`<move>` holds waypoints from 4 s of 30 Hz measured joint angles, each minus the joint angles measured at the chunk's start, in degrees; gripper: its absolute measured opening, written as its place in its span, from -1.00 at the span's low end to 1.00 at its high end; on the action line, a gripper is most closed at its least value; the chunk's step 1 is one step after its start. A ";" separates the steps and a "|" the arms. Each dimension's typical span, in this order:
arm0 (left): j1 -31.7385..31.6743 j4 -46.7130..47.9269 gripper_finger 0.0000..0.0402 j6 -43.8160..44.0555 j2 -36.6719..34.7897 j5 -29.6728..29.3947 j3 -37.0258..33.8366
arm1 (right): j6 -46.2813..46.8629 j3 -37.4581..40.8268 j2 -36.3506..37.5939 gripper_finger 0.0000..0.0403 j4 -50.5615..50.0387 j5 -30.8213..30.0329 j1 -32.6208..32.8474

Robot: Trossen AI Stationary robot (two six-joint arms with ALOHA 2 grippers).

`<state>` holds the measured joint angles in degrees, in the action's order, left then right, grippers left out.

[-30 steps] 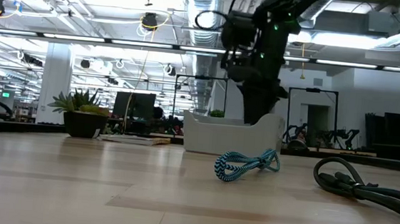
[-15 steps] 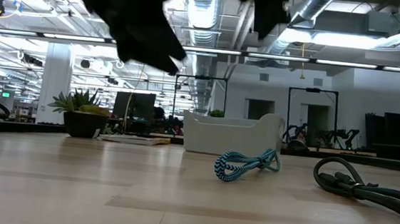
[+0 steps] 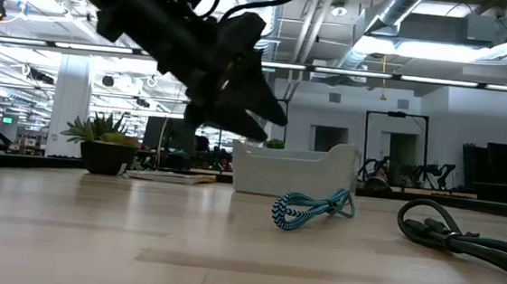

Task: Pick and place USB-C Cables
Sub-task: Put the blue charger cable into the gray bin

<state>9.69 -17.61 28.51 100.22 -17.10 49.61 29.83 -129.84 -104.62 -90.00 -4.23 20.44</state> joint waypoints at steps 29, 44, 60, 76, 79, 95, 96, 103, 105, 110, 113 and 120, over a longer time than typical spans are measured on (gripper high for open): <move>9.81 20.04 0.20 -1.45 2.40 -1.77 13.80 | 22.85 23.08 2.57 -0.19 0.02 -21.48 8.71; 9.99 12.97 0.20 1.65 14.01 -1.06 16.17 | 28.51 23.04 12.34 0.15 -0.05 -25.83 6.34; 7.71 21.39 0.20 0.61 20.51 -2.24 23.11 | 32.18 23.05 11.46 0.12 0.39 -29.68 8.72; 6.01 26.83 -0.73 3.48 21.18 1.79 23.19 | 28.00 23.03 10.60 0.12 0.01 -30.70 11.02; 6.10 27.37 -0.94 2.17 20.05 3.04 23.07 | 22.85 23.03 10.63 0.12 0.01 -31.35 10.81; 9.64 45.40 -0.99 5.02 -6.72 -9.00 22.71 | -15.93 23.01 29.62 0.12 19.58 -46.25 -5.02; 10.09 45.60 -0.99 5.18 -8.49 -10.40 22.71 | -19.88 23.01 30.45 0.12 23.25 -45.19 -6.41; 12.50 45.23 -1.00 1.27 -23.54 -20.99 22.73 | -38.57 22.97 32.24 0.12 47.33 -23.62 -14.92; 12.19 45.17 -1.00 -1.00 -27.98 -23.85 22.73 | -40.15 22.99 31.61 0.12 50.78 -18.16 -16.15; 11.80 41.97 -1.00 -9.46 -38.73 -27.90 22.82 | -39.09 22.99 27.29 0.12 52.77 -13.70 -16.05; 11.85 37.97 -1.00 -14.84 -43.46 -28.46 22.84 | -35.40 22.99 23.76 0.12 50.80 -13.64 -14.51; 15.18 30.71 -1.00 -24.73 -46.76 -20.55 22.93 | -26.82 23.03 13.39 0.12 40.24 -14.14 -12.19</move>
<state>24.87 13.11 3.78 53.47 -37.65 72.53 3.01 -106.80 -91.23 -49.76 -18.38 8.25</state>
